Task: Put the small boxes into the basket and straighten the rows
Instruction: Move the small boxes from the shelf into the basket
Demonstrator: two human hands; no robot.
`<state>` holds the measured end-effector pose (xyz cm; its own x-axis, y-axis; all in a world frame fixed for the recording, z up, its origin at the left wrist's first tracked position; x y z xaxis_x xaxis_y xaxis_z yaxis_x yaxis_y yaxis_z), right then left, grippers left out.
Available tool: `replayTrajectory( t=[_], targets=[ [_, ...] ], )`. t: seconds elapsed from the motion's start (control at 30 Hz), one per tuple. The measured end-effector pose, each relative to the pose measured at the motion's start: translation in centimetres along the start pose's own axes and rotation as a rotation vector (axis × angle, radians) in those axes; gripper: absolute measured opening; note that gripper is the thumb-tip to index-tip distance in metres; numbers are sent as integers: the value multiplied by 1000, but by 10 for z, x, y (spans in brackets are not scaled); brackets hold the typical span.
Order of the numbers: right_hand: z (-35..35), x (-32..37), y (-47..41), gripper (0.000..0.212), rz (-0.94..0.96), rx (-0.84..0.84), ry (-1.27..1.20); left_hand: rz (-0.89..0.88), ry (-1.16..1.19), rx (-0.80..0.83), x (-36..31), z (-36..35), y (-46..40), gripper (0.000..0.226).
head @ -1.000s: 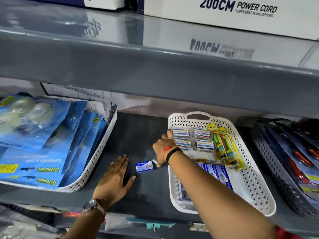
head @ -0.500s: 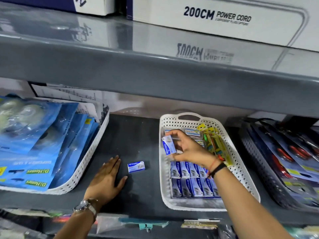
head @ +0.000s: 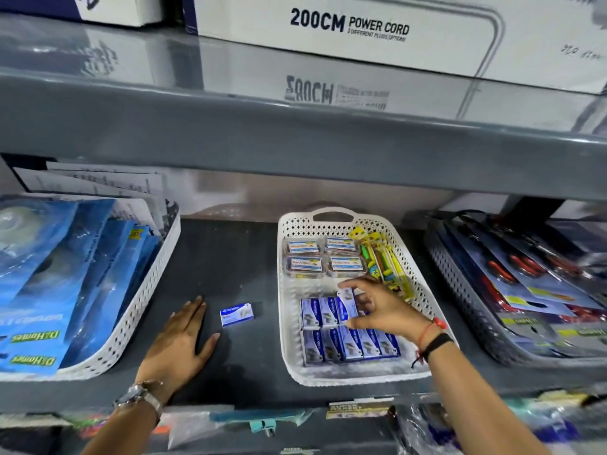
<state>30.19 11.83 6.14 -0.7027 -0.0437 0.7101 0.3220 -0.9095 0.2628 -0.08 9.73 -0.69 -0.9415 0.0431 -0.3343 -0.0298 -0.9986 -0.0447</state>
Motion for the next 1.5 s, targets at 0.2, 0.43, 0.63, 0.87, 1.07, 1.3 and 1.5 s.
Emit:
replayTrajectory(
  t=[0.2, 0.43, 0.63, 0.87, 1.07, 1.3, 1.5],
  targets=[
    [5, -15, 3, 44, -96, -59, 255, 4, -16, 7, 1, -1, -1, 125],
    [1, -22, 5, 84, -186, -21, 596, 8, 1, 7, 2, -2, -1, 124],
    [-13, -2, 3, 43, -7, 100, 543, 10, 12, 8, 3, -4, -2, 123],
    [-48, 23, -1, 42, 23, 87, 427, 7, 17, 16, 4, -4, -2, 123],
    [-59, 25, -6, 39, -52, 52, 355, 4, 25, 9, 3, -3, -3, 118],
    [-56, 12, -6, 36, -129, 67, 230, 6, 11, 7, 2, -2, -3, 116],
    [-61, 18, -6, 43, -141, 18, 227, 1, -3, -2, 1, -2, -3, 101]
  ],
)
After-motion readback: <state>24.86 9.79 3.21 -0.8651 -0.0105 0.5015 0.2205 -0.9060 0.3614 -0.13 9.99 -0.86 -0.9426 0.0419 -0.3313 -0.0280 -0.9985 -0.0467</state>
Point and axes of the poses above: each hand's wrist, its own y-axis away from the middle knuckle, its own z-axis out of the back of the hand, x = y × z, the point moved 8 cm from there along -y, towards the middle knuckle, and after that the axes turned 3 degrees about z, right-handed, at the moved point
